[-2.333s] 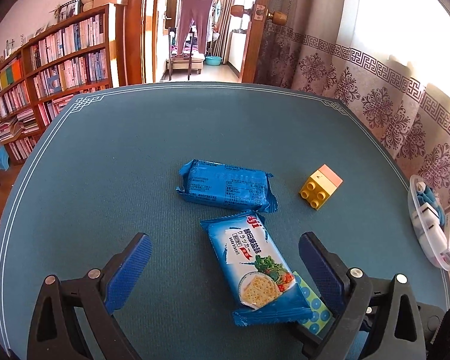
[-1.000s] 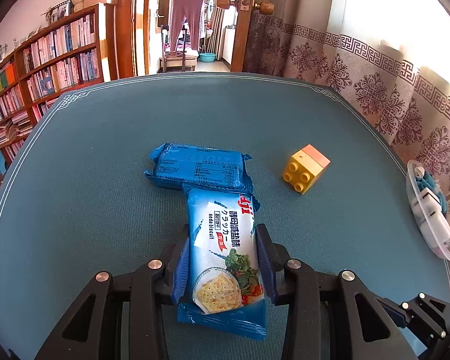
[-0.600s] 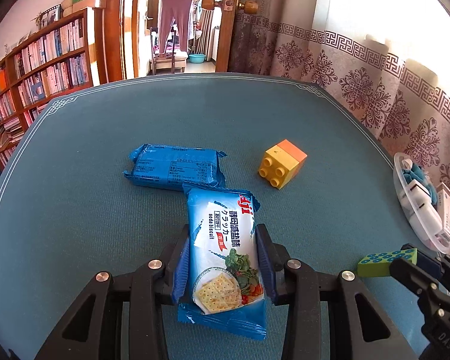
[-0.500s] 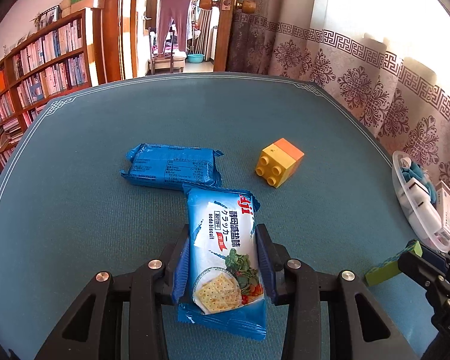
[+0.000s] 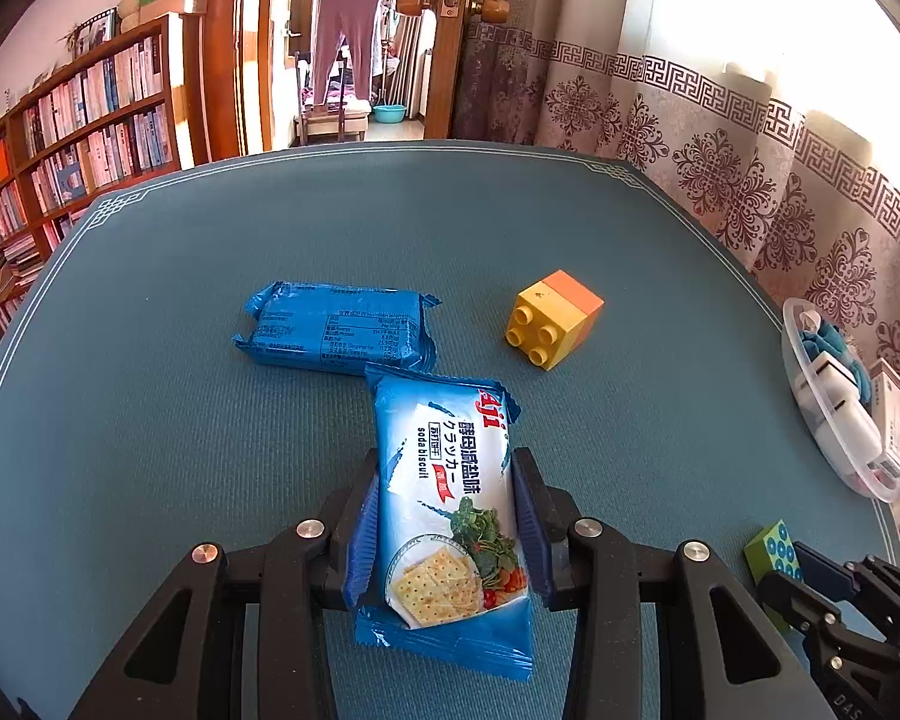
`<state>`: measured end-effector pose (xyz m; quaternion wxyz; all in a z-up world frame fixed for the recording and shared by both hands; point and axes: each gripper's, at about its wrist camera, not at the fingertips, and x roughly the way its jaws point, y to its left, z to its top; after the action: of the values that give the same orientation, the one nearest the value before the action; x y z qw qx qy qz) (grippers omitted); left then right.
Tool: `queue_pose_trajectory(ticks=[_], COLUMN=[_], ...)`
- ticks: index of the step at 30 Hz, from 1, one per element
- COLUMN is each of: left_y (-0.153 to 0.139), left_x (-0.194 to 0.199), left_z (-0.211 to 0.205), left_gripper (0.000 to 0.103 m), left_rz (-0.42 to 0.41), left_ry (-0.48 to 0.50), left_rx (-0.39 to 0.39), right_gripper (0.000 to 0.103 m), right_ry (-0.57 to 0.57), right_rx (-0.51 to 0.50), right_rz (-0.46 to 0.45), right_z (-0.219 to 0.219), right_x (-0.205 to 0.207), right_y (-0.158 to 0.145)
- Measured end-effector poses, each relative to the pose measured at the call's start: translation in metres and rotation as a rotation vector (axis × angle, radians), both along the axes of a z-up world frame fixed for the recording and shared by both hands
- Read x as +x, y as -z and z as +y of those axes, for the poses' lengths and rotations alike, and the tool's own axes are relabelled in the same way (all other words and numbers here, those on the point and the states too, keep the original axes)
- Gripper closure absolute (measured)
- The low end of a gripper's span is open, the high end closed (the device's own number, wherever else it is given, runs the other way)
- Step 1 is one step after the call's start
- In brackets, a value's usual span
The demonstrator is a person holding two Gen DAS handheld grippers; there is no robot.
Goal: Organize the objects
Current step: 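Carry the green dotted block into the bowl and open the right tool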
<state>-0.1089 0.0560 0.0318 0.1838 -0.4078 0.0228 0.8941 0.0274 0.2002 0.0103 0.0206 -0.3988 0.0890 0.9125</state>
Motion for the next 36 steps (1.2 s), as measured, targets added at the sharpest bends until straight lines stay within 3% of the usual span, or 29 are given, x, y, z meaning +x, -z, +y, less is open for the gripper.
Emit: queue_pose_trajectory(ticks=[7, 12, 22, 36], left_y=[-0.001, -0.001, -0.002, 0.0], left_x=[0.0, 0.003, 0.007, 0.011], left_z=[0.001, 0.004, 0.008, 0.018], left_gripper=[0.061, 0.061, 0.061, 0.061], left_rz=[0.0, 0.002, 0.005, 0.001], left_ry=[0.004, 0.017, 0.036, 0.062], left_rx=[0.002, 0.005, 0.01, 0.0], right_gripper=[0.072, 0.073, 0.073, 0.073], right_ry=[-0.002, -0.01, 0.015, 0.228], right_rx=[0.049, 0.149, 0.073, 0.084], right_rz=[-0.001, 0.004, 0.073, 0.175], right_z=[-0.007, -0.02, -0.001, 0.072], right_x=[0.001, 0.001, 0.006, 0.014], right_y=[0.001, 0.003, -0.024, -0.069])
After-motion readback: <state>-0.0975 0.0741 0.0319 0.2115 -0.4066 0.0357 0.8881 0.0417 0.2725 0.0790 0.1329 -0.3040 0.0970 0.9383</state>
